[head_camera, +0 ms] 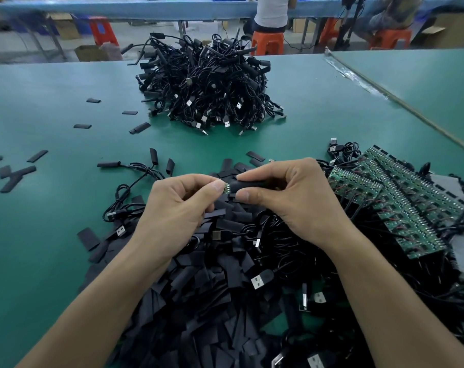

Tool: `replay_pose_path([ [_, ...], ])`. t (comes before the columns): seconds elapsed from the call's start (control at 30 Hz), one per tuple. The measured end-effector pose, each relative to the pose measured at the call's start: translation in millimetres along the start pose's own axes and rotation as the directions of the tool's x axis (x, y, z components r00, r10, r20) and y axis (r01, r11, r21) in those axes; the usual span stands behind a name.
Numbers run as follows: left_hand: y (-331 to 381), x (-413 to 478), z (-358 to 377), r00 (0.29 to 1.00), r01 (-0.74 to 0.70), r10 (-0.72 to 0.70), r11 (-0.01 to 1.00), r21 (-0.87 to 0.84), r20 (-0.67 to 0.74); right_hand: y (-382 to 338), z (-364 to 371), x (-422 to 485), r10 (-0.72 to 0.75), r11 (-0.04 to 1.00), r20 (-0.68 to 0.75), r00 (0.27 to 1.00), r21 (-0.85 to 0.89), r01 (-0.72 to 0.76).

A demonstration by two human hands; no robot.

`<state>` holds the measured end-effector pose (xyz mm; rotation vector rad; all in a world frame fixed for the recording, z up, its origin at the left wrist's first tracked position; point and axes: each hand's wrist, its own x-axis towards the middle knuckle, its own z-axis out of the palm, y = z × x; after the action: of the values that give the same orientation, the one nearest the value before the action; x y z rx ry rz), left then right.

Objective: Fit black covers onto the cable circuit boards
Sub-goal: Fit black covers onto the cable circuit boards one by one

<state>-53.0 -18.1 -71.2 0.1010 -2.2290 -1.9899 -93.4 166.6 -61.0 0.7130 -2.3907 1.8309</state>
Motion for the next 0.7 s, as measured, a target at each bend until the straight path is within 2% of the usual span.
replay_pose_path([
  [0.2, 1.1, -0.1, -0.7, 1.000, 0.019, -0.019, 1.000, 0.022, -0.005, -0.9, -2.2, 0.3, 0.021, 1.000, 0.080, 0.997, -0.017, -0.020],
  [0.4, 2.8, -1.1, -2.4, 0.997, 0.058, -0.060, 0.998, 0.031, 0.052, 2.7, -3.1, 0.8, 0.064, 0.997, 0.051, 0.997, -0.057, -0.061],
  [0.57, 5.3, -0.6, -3.4, 0.994, 0.074, -0.077, 0.996, 0.046, 0.073, 3.7, -3.5, 1.3, 0.108, 0.994, 0.086, 0.990, -0.025, -0.106],
  [0.7, 7.7, -1.3, -4.3, 0.993, 0.077, -0.079, 0.997, 0.023, 0.088, 3.4, -3.6, 0.7, 0.092, 0.996, 0.067, 0.994, -0.024, -0.090],
])
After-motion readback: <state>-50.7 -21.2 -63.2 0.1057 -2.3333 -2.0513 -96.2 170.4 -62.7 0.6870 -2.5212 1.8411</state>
